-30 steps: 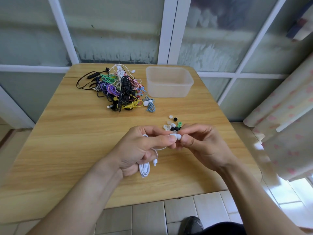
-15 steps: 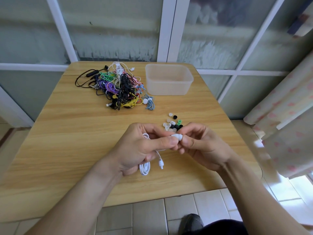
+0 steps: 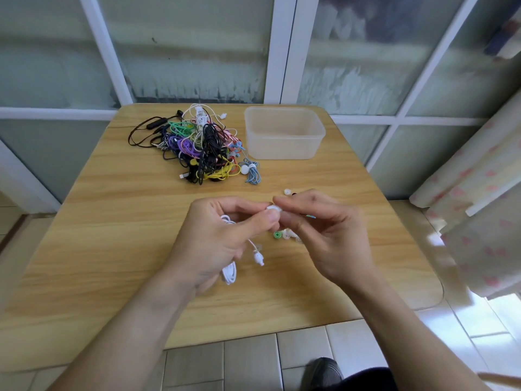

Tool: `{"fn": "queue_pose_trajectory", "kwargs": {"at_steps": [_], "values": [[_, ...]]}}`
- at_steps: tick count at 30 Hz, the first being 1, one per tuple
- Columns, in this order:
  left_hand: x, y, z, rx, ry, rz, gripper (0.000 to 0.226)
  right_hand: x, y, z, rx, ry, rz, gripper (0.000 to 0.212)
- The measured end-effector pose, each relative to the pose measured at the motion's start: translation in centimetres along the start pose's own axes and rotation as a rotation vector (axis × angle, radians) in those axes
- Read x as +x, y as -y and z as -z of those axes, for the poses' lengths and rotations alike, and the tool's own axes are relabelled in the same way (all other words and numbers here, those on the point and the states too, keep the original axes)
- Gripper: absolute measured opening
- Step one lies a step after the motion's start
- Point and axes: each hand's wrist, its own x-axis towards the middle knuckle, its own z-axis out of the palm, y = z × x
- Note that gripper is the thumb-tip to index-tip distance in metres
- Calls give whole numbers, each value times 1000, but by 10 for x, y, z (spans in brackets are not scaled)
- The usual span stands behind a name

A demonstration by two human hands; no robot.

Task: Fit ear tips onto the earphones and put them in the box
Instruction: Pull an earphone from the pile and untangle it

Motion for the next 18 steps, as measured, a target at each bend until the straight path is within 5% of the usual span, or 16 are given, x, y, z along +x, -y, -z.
{"fn": "queue_pose_trajectory", "kwargs": {"at_steps": [6,10,18], "values": [[3,-1,10,-121,44,135,12,7,-5,-6,-174,31,100,29],[9,4,17,-146,21,154,33,8,-8,-4,-140,42,-69,45],[19,10,36,-45,-131,248,21,4,-21,3,-757,349,-134,22]]}}
